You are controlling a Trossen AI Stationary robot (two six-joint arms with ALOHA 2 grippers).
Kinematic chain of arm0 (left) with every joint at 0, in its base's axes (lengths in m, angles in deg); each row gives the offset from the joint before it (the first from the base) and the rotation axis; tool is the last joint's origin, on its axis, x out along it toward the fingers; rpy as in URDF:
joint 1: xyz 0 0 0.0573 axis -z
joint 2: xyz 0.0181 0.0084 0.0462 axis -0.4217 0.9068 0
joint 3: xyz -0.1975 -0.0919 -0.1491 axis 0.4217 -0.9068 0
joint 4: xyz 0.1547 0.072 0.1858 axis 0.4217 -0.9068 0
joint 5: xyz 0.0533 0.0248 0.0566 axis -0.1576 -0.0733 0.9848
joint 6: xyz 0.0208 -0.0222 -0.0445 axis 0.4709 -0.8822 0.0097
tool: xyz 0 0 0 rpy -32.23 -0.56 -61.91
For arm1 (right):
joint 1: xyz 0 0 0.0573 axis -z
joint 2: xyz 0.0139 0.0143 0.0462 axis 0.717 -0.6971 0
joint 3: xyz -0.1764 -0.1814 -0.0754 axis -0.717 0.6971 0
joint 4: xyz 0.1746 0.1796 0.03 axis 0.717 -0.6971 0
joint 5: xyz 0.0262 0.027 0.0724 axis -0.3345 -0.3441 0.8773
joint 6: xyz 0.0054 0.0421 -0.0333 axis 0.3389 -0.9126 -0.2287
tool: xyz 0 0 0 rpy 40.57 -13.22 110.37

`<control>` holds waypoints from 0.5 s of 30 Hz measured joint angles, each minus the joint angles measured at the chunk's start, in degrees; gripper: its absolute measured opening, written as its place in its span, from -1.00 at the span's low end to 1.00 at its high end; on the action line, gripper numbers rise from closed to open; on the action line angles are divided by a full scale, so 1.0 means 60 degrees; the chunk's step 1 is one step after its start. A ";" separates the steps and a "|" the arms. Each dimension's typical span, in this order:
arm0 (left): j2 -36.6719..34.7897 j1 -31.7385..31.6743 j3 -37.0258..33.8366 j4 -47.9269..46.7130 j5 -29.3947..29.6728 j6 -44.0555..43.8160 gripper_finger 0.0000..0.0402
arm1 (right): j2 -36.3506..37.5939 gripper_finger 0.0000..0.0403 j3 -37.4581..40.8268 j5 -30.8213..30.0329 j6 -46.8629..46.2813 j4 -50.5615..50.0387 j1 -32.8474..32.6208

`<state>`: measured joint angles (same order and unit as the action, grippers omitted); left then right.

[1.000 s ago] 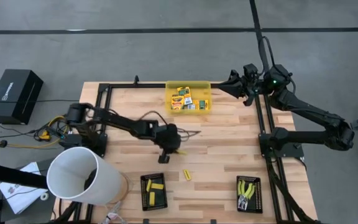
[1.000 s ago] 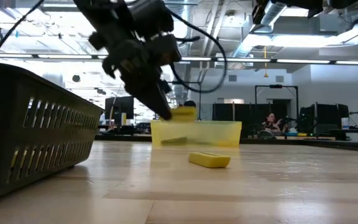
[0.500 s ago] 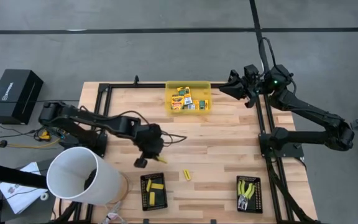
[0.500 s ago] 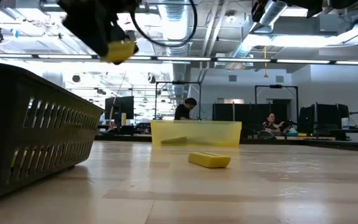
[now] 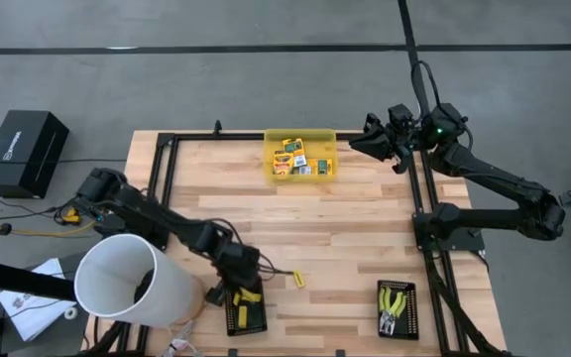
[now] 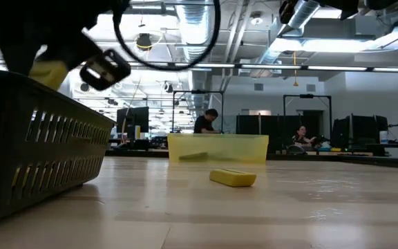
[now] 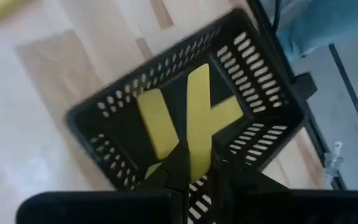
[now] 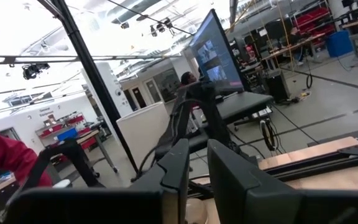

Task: Pick & Place School Supplies
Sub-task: Put the yellow eraser into the left black bin

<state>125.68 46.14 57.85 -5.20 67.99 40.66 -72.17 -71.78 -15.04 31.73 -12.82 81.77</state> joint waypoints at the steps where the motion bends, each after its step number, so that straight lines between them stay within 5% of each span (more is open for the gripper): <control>1: 0.0172 0.0055 0.0000 0.0070 0.0001 0.0007 -0.88 | 0.0000 -0.74 0.0000 0.0004 0.0000 0.0000 0.0000; 6: 0.0962 0.0110 0.0000 0.0360 -0.0087 0.0004 -0.83 | 0.0002 -0.74 0.0000 0.0011 -0.0004 0.0000 0.0000; 15: 0.1033 0.0013 -0.0004 0.0274 -0.0331 -0.0340 -0.41 | -0.0002 -0.74 0.0000 0.0124 -0.0244 0.0004 0.0000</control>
<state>131.88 46.22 57.83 -3.56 66.00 38.62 -72.18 -71.78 -14.30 30.26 -12.79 81.77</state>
